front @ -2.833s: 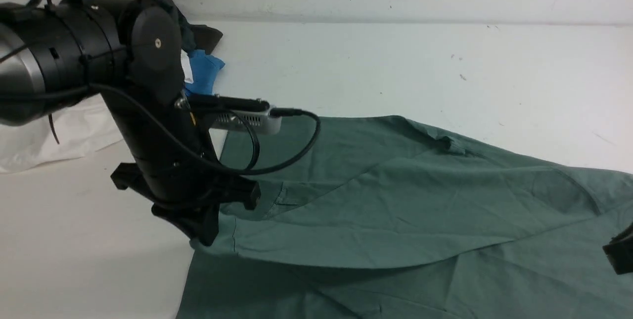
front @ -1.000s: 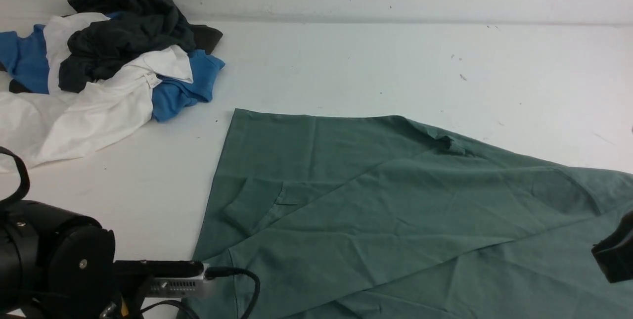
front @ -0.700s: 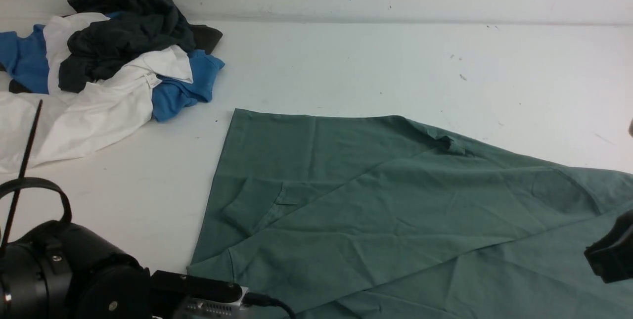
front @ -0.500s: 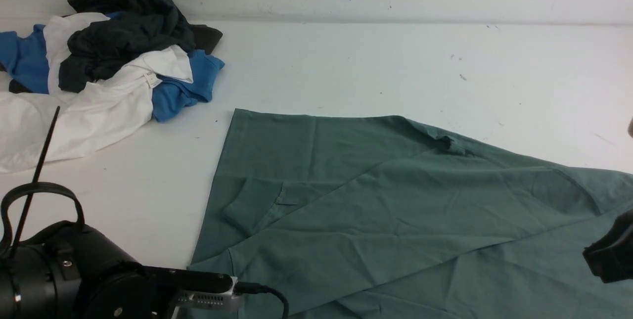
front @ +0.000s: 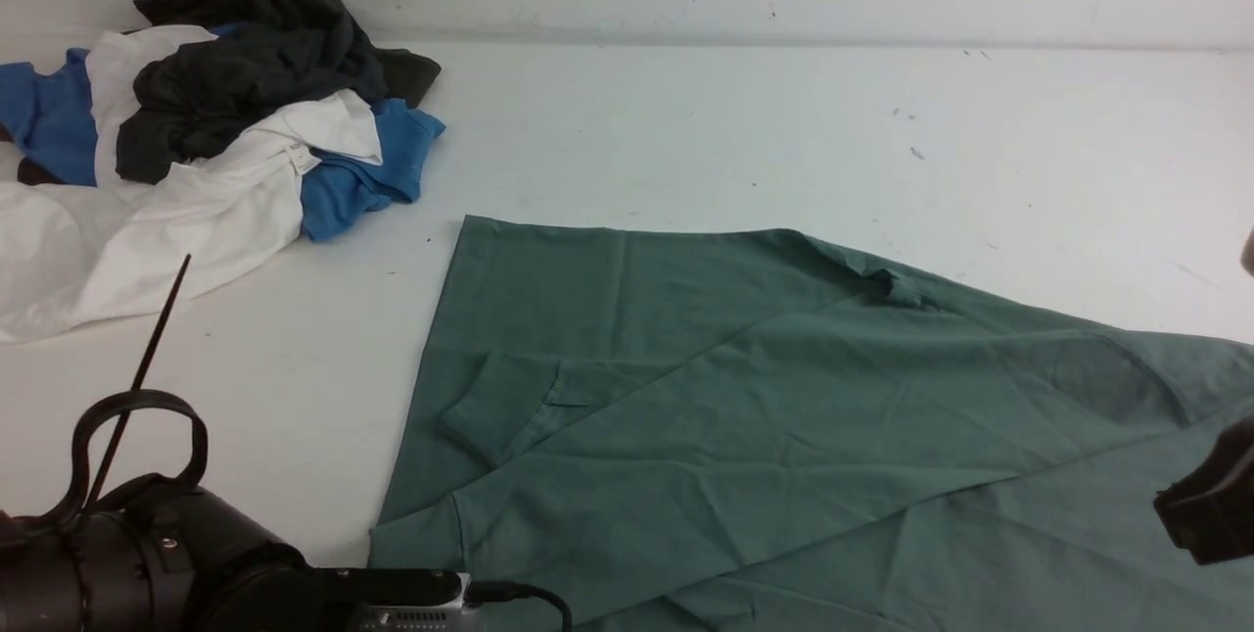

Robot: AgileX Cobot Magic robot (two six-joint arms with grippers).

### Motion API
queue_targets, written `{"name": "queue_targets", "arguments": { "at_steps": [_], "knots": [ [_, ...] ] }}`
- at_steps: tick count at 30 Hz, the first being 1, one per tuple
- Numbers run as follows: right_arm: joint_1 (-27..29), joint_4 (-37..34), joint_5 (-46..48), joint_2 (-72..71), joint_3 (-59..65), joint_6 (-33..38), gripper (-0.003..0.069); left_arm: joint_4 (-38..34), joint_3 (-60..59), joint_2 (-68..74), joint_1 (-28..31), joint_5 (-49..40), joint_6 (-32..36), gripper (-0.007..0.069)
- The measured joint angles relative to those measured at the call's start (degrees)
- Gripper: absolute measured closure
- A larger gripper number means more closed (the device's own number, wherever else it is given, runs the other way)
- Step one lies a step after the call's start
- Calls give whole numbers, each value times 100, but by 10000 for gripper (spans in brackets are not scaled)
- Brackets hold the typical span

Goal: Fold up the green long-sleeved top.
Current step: Use both arms simultaneously to clamp the lower edge of the clothing fabric

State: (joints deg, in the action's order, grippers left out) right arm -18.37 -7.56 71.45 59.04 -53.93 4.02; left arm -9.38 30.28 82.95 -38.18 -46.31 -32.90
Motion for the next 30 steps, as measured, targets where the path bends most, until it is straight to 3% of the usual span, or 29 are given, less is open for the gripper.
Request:
{"name": "queue_targets", "arguments": {
  "at_steps": [3, 10, 14, 17, 21, 23, 24, 25, 30],
  "knots": [
    [0, 7, 0, 0, 0, 169, 668, -39, 0, -6, -6, 13, 122, 588],
    [-110, -459, -42, 109, 430, 1391, 668, 590, -18, -706, -6, -514, -197, 598],
    [-754, -712, -73, 508, 1280, 1861, 666, 705, -29, -1280, 84, -740, -444, 599],
    [-1313, -687, -169, 680, 1753, 1780, 645, 733, -41, -1518, 216, -811, -481, 601],
    [-1832, -517, -442, 730, 2059, 1572, 572, 744, -48, -1661, 398, -869, -481, 601],
    [-2170, -266, -787, 730, 2285, 1534, 467, 744, -48, -1683, 549, -907, -384, 601],
    [-2189, -243, -816, 730, 2285, 1534, 467, 744, -48, -1683, 556, -907, -373, 601],
    [-2341, -73, -1059, 730, 2415, 1519, 389, 744, -43, -1683, 607, -913, -342, 601],
    [-2660, 293, -1554, 864, 2604, 1486, 222, 744, -43, -1683, 659, -913, -193, 601]
  ]
}}
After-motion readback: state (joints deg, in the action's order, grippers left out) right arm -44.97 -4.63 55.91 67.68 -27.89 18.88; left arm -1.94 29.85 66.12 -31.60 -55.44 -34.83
